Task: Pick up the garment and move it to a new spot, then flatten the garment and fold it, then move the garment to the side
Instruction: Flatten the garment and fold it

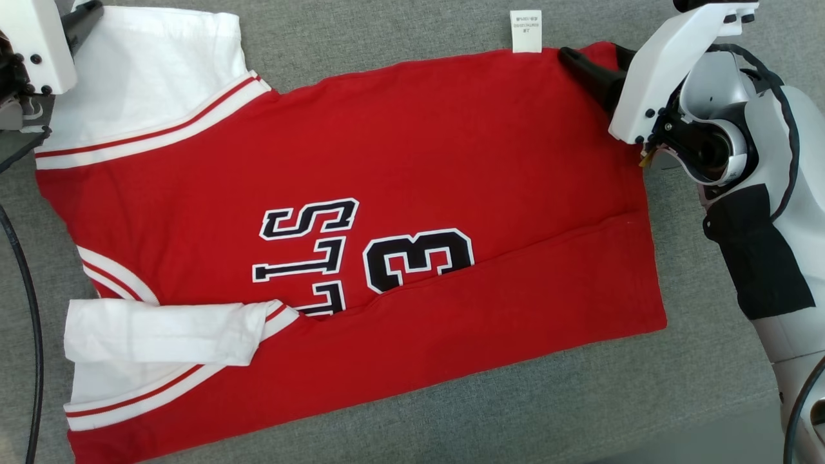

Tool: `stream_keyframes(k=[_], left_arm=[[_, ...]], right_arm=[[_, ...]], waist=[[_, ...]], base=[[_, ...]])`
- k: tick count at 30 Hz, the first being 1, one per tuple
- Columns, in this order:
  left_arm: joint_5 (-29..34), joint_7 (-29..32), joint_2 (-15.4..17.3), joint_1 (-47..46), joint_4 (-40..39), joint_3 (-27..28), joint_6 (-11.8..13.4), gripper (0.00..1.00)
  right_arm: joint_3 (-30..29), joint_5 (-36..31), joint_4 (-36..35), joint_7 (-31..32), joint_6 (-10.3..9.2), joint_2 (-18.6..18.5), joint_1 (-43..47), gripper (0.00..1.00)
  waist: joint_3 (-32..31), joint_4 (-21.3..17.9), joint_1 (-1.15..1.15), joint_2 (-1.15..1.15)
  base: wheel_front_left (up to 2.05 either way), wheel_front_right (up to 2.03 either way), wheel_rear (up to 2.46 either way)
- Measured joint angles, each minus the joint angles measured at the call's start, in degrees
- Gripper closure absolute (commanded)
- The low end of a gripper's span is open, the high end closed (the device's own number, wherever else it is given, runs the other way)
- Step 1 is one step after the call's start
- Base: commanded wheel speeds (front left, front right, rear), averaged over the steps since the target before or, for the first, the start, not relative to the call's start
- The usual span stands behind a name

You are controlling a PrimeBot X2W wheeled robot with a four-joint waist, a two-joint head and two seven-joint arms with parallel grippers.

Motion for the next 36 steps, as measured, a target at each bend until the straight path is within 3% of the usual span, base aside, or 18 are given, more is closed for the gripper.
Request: stream_keyframes(k=[1,2,3,4,5,6,20,36], left_arm=[[0.00,0.02,0.01,-0.01,0.13,-0.29,0.00,0.39],[-0.01,0.03,-0.04,-0.01,0.23,-0.54,-0.05,0.51],[-0.10,0.03,-0.16,-0.01,0.31,-0.71,-0.05,0.56],[-0.15,0.02,-0.25,-0.01,0.30,-0.92,-0.05,0.81],[-0.15,0.02,-0.25,-0.01,0.30,-0.92,-0.05,1.00],[-0.41,0.00,-0.32,0.00,0.23,-1.16,-0.05,1.00],[-3.45,-2.07,0.74,0.51,-2.55,-4.37,-0.05,1.00],[-10.80,-6.13,2.58,8.09,-11.61,-8.81,-0.07,1.00]], right_arm=[[0.26,0.23,0.20,-0.01,0.00,-0.14,-0.02,0.35],[0.65,0.45,0.32,-0.07,0.00,-0.24,-0.04,0.52],[1.01,0.62,0.46,-0.08,0.00,-0.25,-0.05,0.58],[1.34,0.91,0.59,-0.09,0.00,-0.24,-0.05,0.70],[1.34,0.91,0.59,-0.09,0.00,-0.24,-0.05,0.91],[1.56,1.10,0.81,-0.12,0.00,-0.24,-0.05,1.00],[4.78,2.97,2.18,-5.24,0.00,-1.21,-0.12,1.00],[9.04,7.70,3.67,-15.93,0.00,-5.33,5.94,1.00]], waist=[[-0.14,0.08,0.00,0.00],[-0.30,0.14,0.00,0.00],[-0.46,0.19,0.00,0.00],[-0.60,0.21,0.00,0.00],[-0.60,0.21,0.00,0.00],[-0.73,0.23,0.00,0.00],[-2.60,0.63,0.00,0.00],[-11.04,3.99,0.00,0.00]], base=[[0.00,0.00,0.00],[0.00,0.00,0.00],[0.00,0.00,0.00],[0.00,0.00,0.00],[0.00,0.00,0.00],[0.00,0.00,0.00],[0.00,0.00,0.00],[0.00,0.00,0.00]])
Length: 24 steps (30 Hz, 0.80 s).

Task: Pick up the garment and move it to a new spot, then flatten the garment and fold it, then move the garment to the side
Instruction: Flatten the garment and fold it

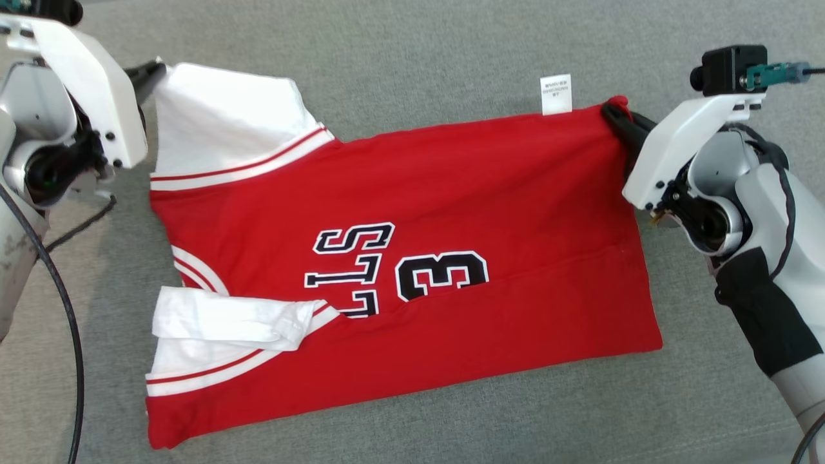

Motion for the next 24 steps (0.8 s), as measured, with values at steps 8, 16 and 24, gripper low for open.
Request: stream_keyframes(k=[8,16,24], left_arm=[[-4.17,-1.30,2.07,6.19,-7.35,-2.82,0.00,1.00],[-6.38,-1.69,4.91,12.12,-14.29,-5.69,0.00,1.00],[-7.39,-0.90,6.91,15.19,-18.41,-6.89,0.16,1.00]], right_arm=[[3.93,3.45,-0.58,-4.09,0.00,-2.18,4.67,1.00],[7.71,5.92,-0.66,-8.54,0.00,-5.08,8.19,1.00],[13.17,8.28,-0.54,-10.43,0.00,-6.82,9.48,1.00]], waist=[[-5.41,1.80,0.00,0.00],[-10.17,3.95,0.00,0.00],[-12.43,5.90,0.00,0.00]], base=[[0.00,0.00,0.00],[0.00,0.00,0.00],[0.00,0.00,0.00]])
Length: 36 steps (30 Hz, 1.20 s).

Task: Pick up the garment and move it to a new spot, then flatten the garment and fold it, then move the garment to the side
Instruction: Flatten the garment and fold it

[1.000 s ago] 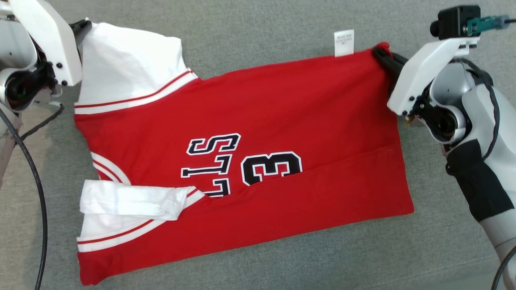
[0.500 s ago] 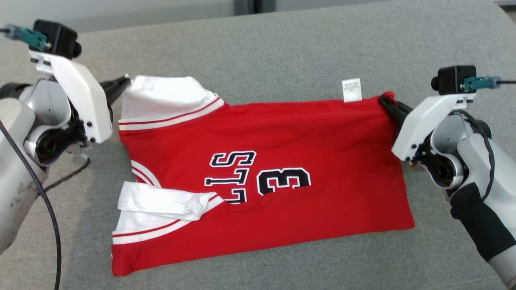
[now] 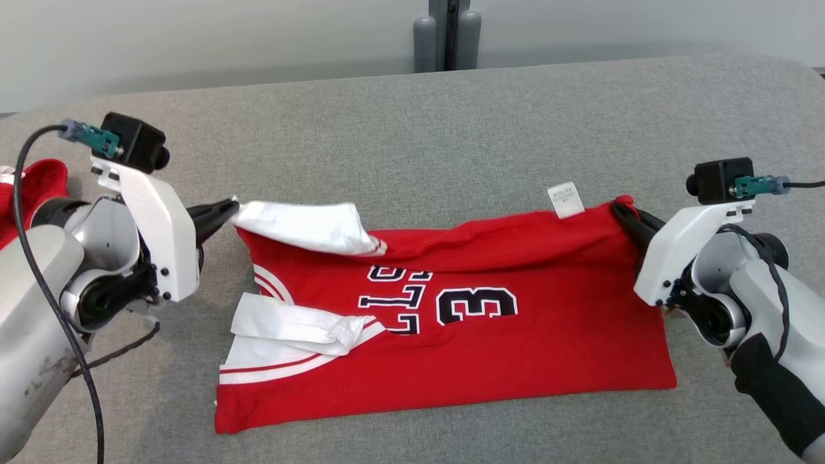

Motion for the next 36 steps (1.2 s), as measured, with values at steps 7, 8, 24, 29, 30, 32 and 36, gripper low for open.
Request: stream_keyframes(k=[7,8,24,29,30,32,36], left_arm=[[-1.77,2.10,1.79,2.57,-4.22,-0.36,1.26,1.00],[-2.05,2.36,2.05,3.10,-5.03,-0.42,1.43,1.00],[-4.60,4.20,4.74,9.60,-12.71,-2.16,3.82,1.00],[-5.23,3.43,5.86,12.16,-15.22,-2.20,4.71,1.00],[-5.23,3.43,5.86,12.16,-15.22,-2.20,4.71,1.00],[-5.59,3.49,6.48,12.85,-16.11,-2.37,5.12,1.00],[-5.60,3.50,7.17,13.73,-17.30,-2.46,5.78,1.00]], right_arm=[[2.85,1.07,1.93,-1.48,0.00,-1.20,-0.55,1.00],[3.02,1.29,2.26,-1.96,0.00,-1.27,-0.66,1.00],[8.06,2.60,6.22,-7.33,0.00,-1.55,-2.83,1.00],[9.84,4.71,5.41,-7.93,0.00,-3.03,-2.46,1.00],[9.84,4.71,5.41,-7.93,0.00,-3.03,-2.46,1.00],[10.60,6.30,4.53,-6.10,0.00,-3.56,-1.80,1.00],[10.63,10.23,3.67,0.20,0.00,-4.89,-1.40,1.00]], waist=[[-0.57,0.23,0.00,0.00],[-0.57,0.27,0.00,0.00],[0.01,1.59,0.00,0.00],[-0.32,1.68,0.00,0.00],[-0.32,1.68,0.00,0.00],[-0.41,1.74,0.00,0.00],[-0.59,1.76,0.00,0.00]], base=[[0.00,0.00,0.00],[0.00,0.00,0.00],[0.00,0.00,0.00],[0.00,0.00,0.00],[0.00,0.00,0.00],[0.00,0.00,0.00],[0.00,0.00,0.00]])
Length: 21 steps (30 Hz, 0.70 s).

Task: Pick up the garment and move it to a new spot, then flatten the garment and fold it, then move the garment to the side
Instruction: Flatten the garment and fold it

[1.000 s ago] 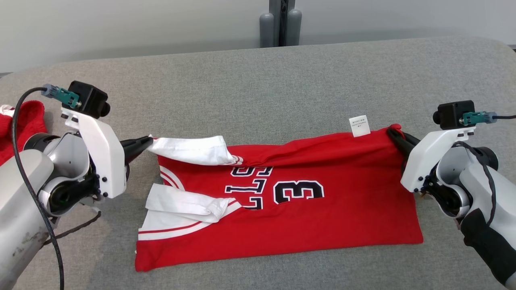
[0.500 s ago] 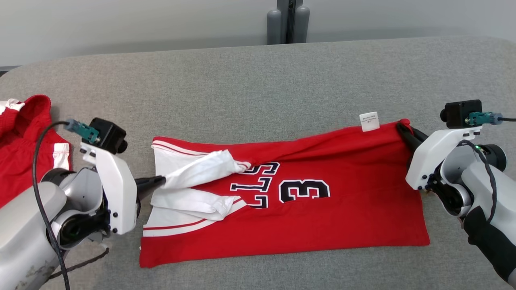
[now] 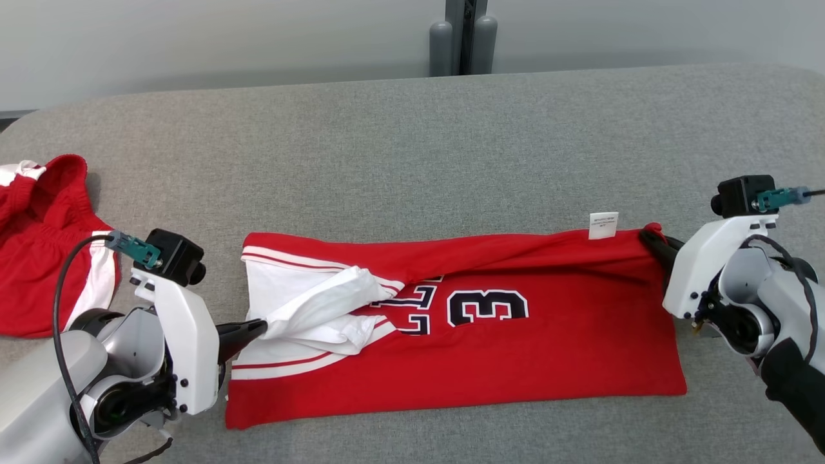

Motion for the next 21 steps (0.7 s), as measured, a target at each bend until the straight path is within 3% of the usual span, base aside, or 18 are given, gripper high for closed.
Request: stream_keyframes(k=[11,21], left_arm=[[-1.31,1.47,1.24,2.46,-2.48,-1.01,1.58,1.00],[-1.99,1.88,1.19,3.33,-2.94,-1.35,1.83,1.00]], right_arm=[[-0.93,2.47,-4.90,12.40,0.00,-2.57,-3.32,1.00],[0.98,0.89,-7.10,14.84,0.00,-3.71,-0.15,1.00]], waist=[[-0.99,-0.37,0.00,0.00],[-0.60,-0.13,0.00,0.00]], base=[[0.00,0.00,0.00],[0.00,0.00,0.00]])
